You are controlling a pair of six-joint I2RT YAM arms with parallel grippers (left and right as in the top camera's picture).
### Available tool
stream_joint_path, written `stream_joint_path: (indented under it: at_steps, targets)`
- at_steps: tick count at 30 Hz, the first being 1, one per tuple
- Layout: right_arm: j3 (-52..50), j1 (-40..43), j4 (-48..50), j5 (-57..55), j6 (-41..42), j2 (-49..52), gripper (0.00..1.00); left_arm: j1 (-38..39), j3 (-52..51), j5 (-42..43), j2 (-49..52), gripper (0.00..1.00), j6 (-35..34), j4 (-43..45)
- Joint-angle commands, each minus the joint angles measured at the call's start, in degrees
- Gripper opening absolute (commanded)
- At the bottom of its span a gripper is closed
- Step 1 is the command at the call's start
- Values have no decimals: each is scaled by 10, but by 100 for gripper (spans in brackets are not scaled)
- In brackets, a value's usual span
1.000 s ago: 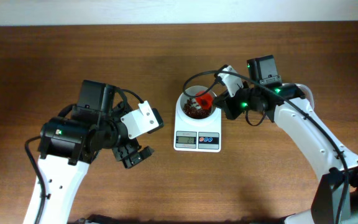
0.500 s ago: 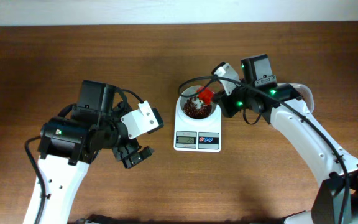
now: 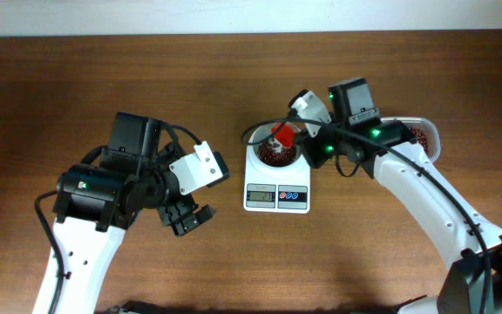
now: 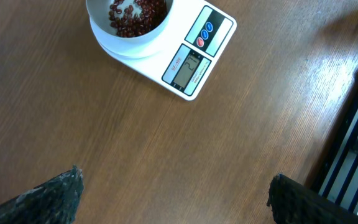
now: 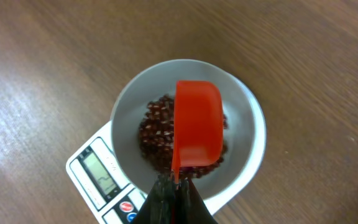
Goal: Scoop and weigh 50g on scale
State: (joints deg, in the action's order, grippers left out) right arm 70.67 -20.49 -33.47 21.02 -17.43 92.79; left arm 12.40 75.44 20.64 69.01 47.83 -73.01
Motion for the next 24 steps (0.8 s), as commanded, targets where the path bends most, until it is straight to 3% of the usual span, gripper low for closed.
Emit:
stream_joint_path:
  at_steps: [1, 3, 7, 11, 16, 20, 24]
  targets:
    - [20, -17, 3, -77, -3, -16, 4, -2, 4, 10, 2, 99, 9, 1]
    - [26, -17, 2, -42, 13, -17, 4, -2, 4, 10, 2, 99, 9, 1]
    - [60, -19, -27, -81, 42, -24, 4, -2, 4, 10, 2, 99, 9, 1]
    - [159, 0, -165, -231, 42, -73, 4, -2, 4, 10, 2, 99, 9, 1]
    - [169, 77, -242, -402, 42, -116, 4, -2, 4, 10, 2, 99, 9, 1]
    - [134, 194, -268, -327, 44, -75, 4, -2, 4, 10, 2, 99, 9, 1]
    - [123, 247, -261, -242, 44, -9, 4, -2, 4, 10, 2, 99, 9, 1]
